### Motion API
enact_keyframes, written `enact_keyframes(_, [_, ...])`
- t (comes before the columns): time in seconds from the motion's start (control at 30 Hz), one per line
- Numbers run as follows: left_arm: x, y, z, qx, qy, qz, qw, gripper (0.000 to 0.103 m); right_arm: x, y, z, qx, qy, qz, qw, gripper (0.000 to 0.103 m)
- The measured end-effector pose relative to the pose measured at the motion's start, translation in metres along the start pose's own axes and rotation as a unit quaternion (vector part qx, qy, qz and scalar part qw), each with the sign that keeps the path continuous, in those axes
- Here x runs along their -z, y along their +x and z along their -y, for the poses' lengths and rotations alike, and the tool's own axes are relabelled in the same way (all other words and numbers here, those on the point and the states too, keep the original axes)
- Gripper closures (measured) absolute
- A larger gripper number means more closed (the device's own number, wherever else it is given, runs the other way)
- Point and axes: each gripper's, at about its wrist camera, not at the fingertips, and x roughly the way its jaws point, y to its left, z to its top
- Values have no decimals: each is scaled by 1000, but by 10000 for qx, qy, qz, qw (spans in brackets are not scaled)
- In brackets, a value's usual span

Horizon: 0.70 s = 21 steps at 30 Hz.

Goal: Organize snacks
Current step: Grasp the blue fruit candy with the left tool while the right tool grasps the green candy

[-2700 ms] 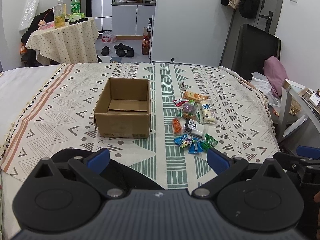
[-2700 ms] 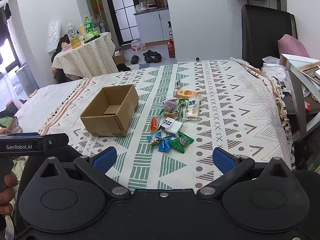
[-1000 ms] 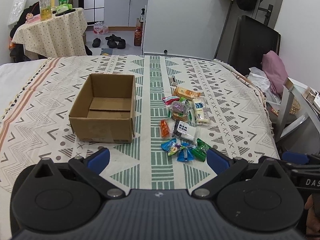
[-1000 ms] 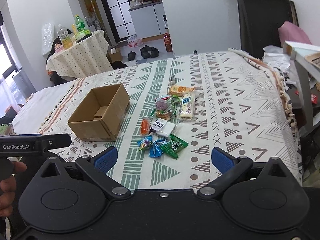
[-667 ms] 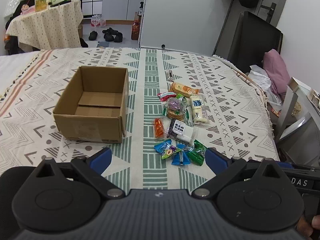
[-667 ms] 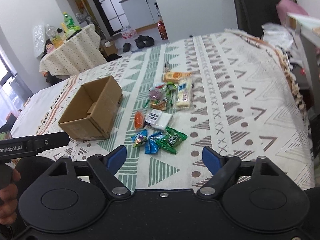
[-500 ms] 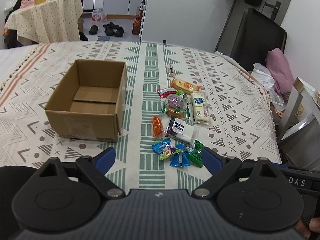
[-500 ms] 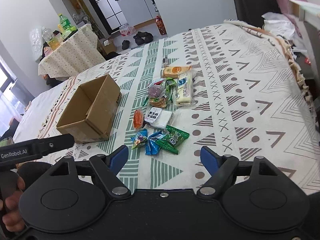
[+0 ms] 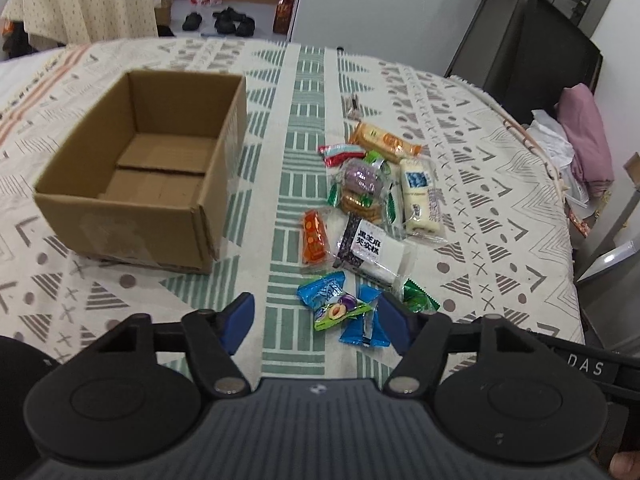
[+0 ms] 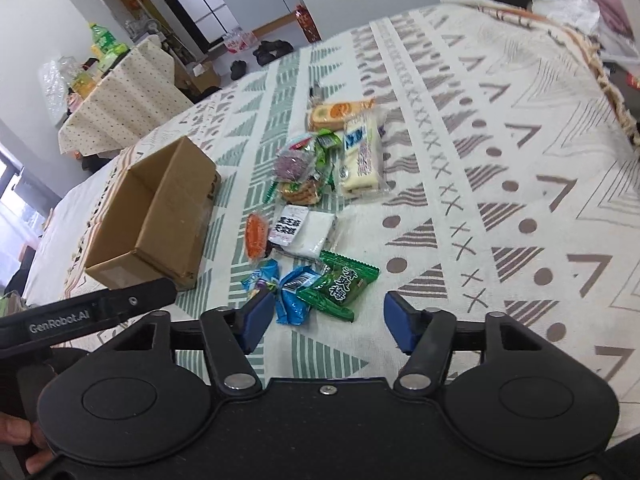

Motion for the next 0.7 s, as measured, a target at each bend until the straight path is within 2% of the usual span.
enact_keyframes(0.37, [-7, 57, -4, -24, -121, -388, 9992, 48, -11, 40, 14, -43, 342, -356, 9988, 53])
enact_keyframes(0.7, [-6, 94, -3, 126, -199, -726, 9971, 49, -17, 72, 22, 5, 653, -685, 9955, 53])
